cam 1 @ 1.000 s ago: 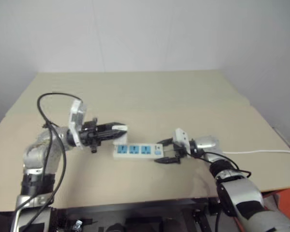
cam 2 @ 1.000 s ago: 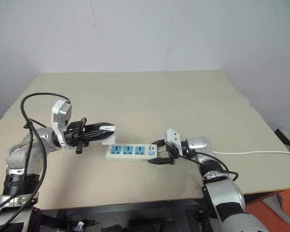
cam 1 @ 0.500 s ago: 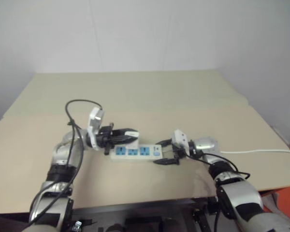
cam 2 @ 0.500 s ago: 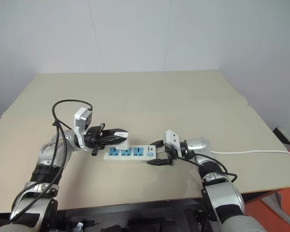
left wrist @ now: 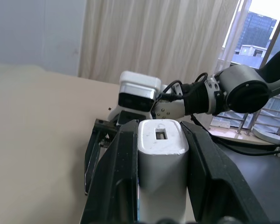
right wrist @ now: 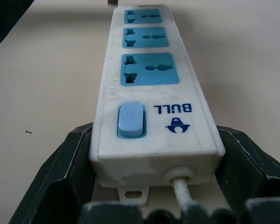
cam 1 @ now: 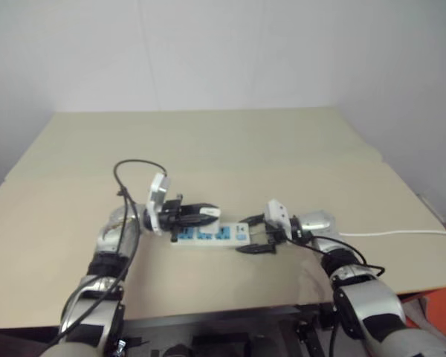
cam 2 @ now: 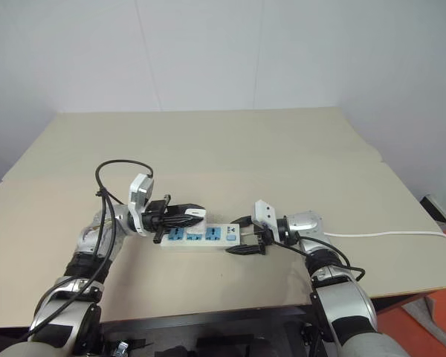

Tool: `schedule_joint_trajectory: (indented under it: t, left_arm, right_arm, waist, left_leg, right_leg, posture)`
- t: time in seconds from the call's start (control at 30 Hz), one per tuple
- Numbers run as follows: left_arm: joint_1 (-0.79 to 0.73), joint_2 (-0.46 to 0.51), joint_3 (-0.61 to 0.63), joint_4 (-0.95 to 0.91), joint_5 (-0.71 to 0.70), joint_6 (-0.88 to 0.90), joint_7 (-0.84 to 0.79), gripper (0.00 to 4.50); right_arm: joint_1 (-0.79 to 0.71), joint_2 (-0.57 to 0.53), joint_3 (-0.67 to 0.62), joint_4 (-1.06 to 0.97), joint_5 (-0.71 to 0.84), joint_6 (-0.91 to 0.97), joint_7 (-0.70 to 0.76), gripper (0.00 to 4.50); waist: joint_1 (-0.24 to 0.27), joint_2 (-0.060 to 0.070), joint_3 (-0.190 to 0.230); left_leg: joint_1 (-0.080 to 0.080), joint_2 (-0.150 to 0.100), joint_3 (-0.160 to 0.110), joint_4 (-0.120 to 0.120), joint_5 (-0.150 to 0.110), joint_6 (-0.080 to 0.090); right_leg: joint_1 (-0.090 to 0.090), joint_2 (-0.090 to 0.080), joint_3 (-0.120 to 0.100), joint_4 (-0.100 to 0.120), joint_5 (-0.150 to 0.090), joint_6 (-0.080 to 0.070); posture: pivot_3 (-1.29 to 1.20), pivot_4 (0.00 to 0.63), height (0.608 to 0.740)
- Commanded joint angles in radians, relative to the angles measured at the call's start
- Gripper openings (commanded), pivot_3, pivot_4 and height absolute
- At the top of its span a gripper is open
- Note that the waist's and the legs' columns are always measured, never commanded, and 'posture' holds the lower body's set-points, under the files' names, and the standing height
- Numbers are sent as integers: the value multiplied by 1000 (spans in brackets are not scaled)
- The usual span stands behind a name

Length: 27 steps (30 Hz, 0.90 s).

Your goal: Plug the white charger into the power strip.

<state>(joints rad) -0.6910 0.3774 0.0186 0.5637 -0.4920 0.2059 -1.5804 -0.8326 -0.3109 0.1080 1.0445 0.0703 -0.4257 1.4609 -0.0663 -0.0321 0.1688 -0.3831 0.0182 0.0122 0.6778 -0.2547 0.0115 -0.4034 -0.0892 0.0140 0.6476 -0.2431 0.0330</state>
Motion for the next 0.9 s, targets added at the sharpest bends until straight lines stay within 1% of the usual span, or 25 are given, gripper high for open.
schedule_joint_trajectory:
  t: [0.03, 0.37, 0.9]
  left_arm:
    - [-24, -13, -1, 20, 12, -37, -8, 1023]
    - [-51, -61, -15, 92, 45, -82, -19, 1023]
    - [-72, -85, -11, 188, 86, -142, -17, 1023]
  right_arm:
    - [47, 17, 50, 11, -39, 21, 32, 3416]
    - [65, 16, 53, -24, -35, 36, 37, 3416]
    - [83, 20, 59, -50, -35, 46, 35, 3416]
  waist:
    - [0, 0, 0]
    - [-1, 0, 0]
    - [0, 0, 0]
  left_leg:
    - [0, 0, 0, 0, 0, 0]
    - [0, 0, 0, 0, 0, 0]
    - [0, 0, 0, 0, 0, 0]
  right_leg:
    - [0, 0, 0, 0, 0, 0]
    - [0, 0, 0, 0, 0, 0]
    - [0, 0, 0, 0, 0, 0]
  posture:
    - [0, 150, 740]
    - [0, 150, 740]
    - [0, 150, 740]
